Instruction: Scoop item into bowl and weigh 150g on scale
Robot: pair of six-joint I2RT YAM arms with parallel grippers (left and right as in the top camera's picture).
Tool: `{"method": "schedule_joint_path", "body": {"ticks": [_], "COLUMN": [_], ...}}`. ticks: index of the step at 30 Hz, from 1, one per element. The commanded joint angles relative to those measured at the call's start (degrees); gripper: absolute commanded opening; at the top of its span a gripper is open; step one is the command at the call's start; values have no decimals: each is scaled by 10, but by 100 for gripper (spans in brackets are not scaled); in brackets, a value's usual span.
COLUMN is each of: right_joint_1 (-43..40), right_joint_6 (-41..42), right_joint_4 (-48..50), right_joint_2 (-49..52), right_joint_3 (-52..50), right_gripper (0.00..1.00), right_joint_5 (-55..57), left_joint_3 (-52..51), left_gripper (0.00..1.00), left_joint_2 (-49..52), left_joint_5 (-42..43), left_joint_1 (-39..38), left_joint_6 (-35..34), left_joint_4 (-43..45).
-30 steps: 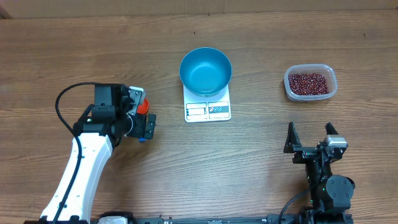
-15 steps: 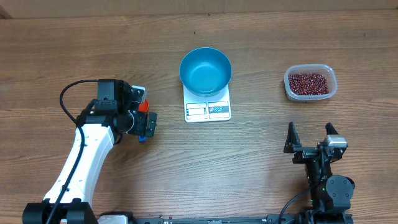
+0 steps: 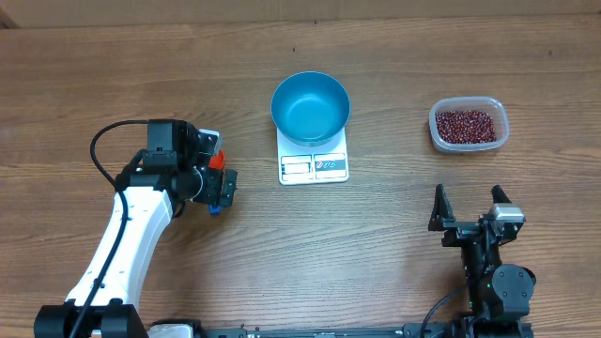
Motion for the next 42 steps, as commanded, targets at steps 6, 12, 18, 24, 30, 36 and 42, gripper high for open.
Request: {"method": "schedule_joint_path", "body": {"ticks": [6,12,18,24,30,36,42], "right_joint_1": [-2,-2,-2,-2,-2,-2,-2], "right_joint_6": [-3,-3,-3,-3,-3,-3,-3], "right_joint_4": [3,3,3,3,3,3,3], "right_joint_2": [-6,-6,-6,-6,-6,-6,-6], "right_joint_3": [-6,-6,-6,-6,-6,-6,-6], "right_gripper": [100,100,100,100,100,100,100], "right_joint_5": [2,1,1,1,2,1,1], "left_joint_3": [16,16,16,16,16,16,16], "left_gripper": [100,99,100,100,100,100,100], "left_joint_2": [6,6,6,6,6,6,6], "left_joint_5": [9,9,9,11,11,11,10], "left_joint_1": [-4,-4,-4,-4,-4,-4,-4], "left_joint_6": [12,12,12,9,-18,-18,-23], "left_joint_4": [3,3,7,7,7,-1,-15]}}
